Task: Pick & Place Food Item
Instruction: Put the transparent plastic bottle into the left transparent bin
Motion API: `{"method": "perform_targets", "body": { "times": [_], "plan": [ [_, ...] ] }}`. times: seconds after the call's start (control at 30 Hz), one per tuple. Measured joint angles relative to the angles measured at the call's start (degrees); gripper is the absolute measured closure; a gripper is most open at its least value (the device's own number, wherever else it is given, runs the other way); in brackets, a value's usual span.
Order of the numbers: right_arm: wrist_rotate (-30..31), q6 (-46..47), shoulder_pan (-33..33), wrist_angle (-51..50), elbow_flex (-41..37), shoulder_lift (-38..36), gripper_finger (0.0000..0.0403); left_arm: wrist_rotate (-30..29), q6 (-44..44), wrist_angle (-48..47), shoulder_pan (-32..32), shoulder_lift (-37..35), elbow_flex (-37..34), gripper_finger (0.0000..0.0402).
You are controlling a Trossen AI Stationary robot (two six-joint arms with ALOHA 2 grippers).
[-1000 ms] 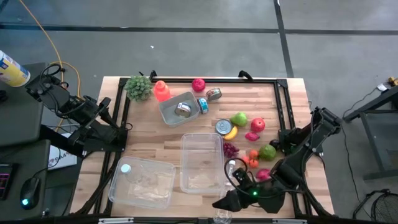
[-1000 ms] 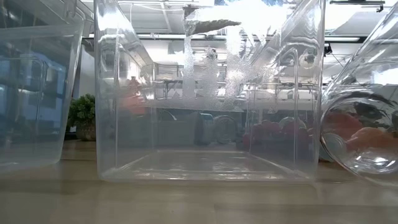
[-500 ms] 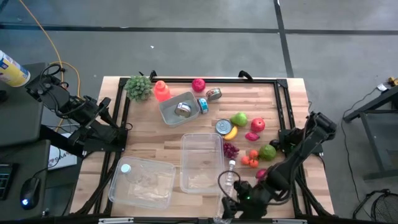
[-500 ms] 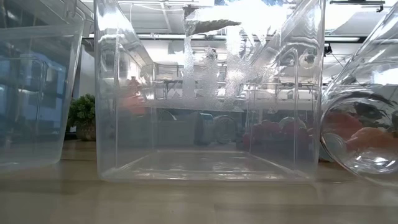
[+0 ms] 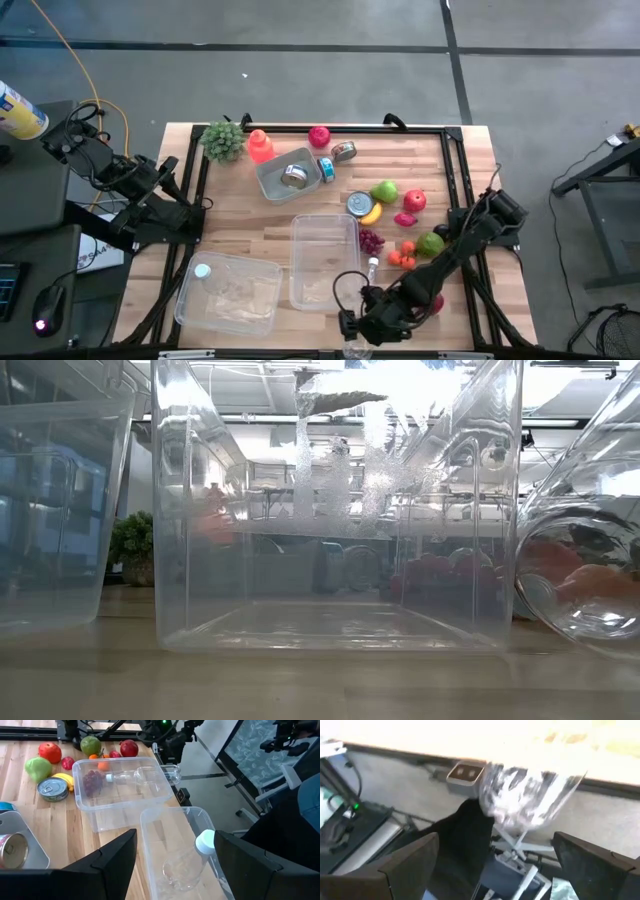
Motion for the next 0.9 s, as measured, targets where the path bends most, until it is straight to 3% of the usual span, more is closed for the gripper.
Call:
{"method": "perform_targets", "body": {
  "times": [0.33,0.57,0.8,0.9],
  "plan": [
    [3.1,1.6,0.4,-6.3,-0.1,0.0,0.002,0.0,0.0,0.0,0.0,0.0,0.0,0.0145],
    [9.1,1.5,1.4,-8.1,-0.1,0.0,0.002,0.0,-0.1,0.0,0.0,0.0,0.0,0.0145],
    [9.2,4.2,4.2,-11.7,-0.1,0.0,0.002,-0.1,-0.2,0.0,0.0,0.0,0.0,0.0145],
    [6.4,5.5,5.3,-15.2,-0.1,-0.5,0.002,-0.3,-0.2,0.0,0.0,0.0,0.0,0.0145]
  ]
}}
